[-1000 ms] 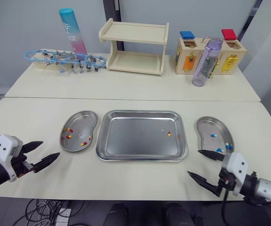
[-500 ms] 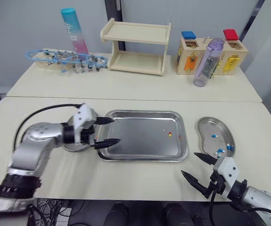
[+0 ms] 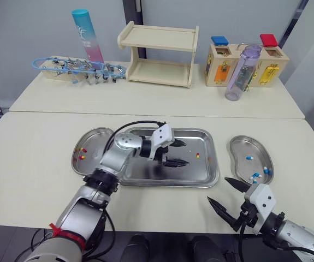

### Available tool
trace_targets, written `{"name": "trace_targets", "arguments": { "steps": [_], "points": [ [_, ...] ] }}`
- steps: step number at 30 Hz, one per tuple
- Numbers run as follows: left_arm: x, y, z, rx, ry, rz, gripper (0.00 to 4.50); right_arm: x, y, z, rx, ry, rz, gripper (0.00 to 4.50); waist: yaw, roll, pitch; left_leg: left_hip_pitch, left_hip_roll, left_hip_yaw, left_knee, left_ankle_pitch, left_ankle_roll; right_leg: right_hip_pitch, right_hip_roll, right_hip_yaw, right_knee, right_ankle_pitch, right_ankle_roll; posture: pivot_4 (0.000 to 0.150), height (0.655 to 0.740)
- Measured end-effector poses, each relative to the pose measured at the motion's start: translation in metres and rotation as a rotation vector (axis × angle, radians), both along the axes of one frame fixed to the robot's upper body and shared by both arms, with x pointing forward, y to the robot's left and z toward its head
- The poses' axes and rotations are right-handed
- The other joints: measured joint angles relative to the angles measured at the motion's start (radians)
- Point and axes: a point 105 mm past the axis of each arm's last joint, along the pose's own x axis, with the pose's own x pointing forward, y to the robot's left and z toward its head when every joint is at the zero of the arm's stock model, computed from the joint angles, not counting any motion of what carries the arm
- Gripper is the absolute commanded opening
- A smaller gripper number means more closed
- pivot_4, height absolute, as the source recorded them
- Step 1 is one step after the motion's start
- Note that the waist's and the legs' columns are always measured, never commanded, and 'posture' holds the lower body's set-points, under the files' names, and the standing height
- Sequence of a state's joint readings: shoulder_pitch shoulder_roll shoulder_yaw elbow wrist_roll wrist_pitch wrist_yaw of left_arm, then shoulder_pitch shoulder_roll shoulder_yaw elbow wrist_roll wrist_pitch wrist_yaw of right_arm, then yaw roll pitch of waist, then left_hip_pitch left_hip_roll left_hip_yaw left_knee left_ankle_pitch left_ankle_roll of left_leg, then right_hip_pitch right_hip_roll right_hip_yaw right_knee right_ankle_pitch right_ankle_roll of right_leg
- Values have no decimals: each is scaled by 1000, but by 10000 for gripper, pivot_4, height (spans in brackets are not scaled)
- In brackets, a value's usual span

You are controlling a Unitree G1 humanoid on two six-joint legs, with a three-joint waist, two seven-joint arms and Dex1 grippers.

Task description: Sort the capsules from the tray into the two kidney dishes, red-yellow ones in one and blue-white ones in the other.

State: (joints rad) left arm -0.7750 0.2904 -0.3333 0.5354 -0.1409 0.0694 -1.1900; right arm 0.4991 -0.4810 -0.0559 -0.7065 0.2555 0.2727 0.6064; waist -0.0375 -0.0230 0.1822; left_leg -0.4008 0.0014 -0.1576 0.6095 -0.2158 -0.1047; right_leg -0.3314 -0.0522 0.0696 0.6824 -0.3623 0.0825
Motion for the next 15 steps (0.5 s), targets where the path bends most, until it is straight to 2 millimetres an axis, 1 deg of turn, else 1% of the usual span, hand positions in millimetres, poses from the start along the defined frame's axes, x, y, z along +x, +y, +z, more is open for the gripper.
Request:
{"name": "trace_targets", "arguments": {
  "steps": [5, 8, 11, 15],
  "points": [
    [9, -22, -16, 44, 29, 8, 36224, -2, 1, 4, -1, -6, -16, 45000, 2, 0, 0, 0, 0, -1, 0, 0, 0, 0, 0, 0, 0, 0, 0, 1500, 7400],
    [14, -26, -25, 85, 42, 24, 36224, -5, 2, 5, -2, -2, -29, 45000, 1, 0, 0, 0, -1, -1, 0, 0, 0, 0, 0, 0, 0, 0, 0, 1500, 7400],
    [17, -34, -25, 105, 33, 24, 36224, -6, 3, 6, -2, 1, -30, 45000, 4, 0, 0, 0, -1, -1, 0, 0, 0, 1, 0, -1, 0, 0, 1, 1500, 7400],
    [19, -37, -25, 129, 20, 12, 36224, -6, 4, 7, -3, 2, -42, 45000, 3, 0, 0, 0, -1, -1, 0, 0, 0, 1, 0, -1, 0, 0, 1, 1500, 7400]
  ]
}}
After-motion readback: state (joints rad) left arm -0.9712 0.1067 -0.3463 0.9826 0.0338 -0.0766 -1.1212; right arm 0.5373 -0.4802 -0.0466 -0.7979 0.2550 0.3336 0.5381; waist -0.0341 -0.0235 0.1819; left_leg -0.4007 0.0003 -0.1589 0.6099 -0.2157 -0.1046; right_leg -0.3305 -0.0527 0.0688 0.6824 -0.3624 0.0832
